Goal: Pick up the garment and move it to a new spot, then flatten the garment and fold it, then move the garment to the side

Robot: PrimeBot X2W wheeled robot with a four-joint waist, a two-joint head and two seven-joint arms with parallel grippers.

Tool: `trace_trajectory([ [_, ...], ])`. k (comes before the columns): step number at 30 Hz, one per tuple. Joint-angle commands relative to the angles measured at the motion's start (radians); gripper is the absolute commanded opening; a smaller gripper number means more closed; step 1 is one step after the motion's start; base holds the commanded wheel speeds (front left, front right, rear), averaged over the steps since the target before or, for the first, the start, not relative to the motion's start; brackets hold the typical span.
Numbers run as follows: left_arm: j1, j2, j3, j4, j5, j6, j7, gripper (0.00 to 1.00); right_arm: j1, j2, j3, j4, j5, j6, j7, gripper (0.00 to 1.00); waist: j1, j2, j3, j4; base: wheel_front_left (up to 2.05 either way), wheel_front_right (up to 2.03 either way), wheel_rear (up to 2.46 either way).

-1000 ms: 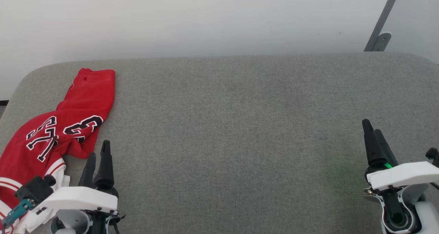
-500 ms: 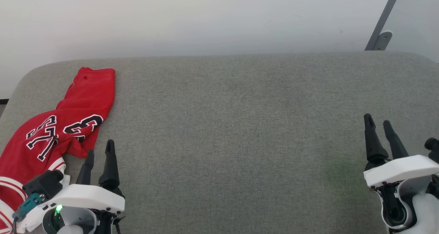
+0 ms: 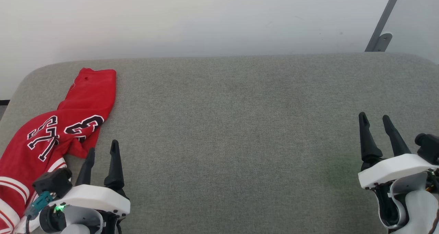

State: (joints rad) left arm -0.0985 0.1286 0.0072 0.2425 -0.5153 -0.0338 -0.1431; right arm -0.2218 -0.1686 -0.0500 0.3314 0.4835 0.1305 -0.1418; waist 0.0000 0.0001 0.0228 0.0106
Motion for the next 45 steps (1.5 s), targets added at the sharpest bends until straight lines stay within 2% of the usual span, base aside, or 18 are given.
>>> trace_trajectory([
  [1,-0.011,0.008,-0.001,-0.008,0.030,0.001,-0.011,1.00,-0.028,-0.006,0.003,-0.004,-0.030,0.000,-0.013,1.00,0.0000,-0.0001,0.000,-0.001,0.00,0.00,0.00],
  [14,0.004,0.010,-0.005,-0.003,0.153,0.005,-0.043,1.00,-0.033,-0.014,0.032,0.000,-0.147,0.000,-0.044,1.00,0.0000,-0.0001,-0.001,-0.004,0.00,0.00,0.00],
  [36,0.021,0.016,0.030,0.030,0.306,-0.035,-0.089,1.00,-0.040,-0.019,0.027,0.040,-0.263,0.000,-0.090,1.00,0.0000,-0.0001,0.000,-0.002,0.00,0.00,0.00],
  [45,0.014,0.001,0.048,0.054,0.371,-0.047,-0.106,1.00,-0.036,-0.008,0.021,0.046,-0.312,0.000,-0.106,1.00,0.0000,-0.0001,0.006,-0.001,0.00,0.00,0.00],
])
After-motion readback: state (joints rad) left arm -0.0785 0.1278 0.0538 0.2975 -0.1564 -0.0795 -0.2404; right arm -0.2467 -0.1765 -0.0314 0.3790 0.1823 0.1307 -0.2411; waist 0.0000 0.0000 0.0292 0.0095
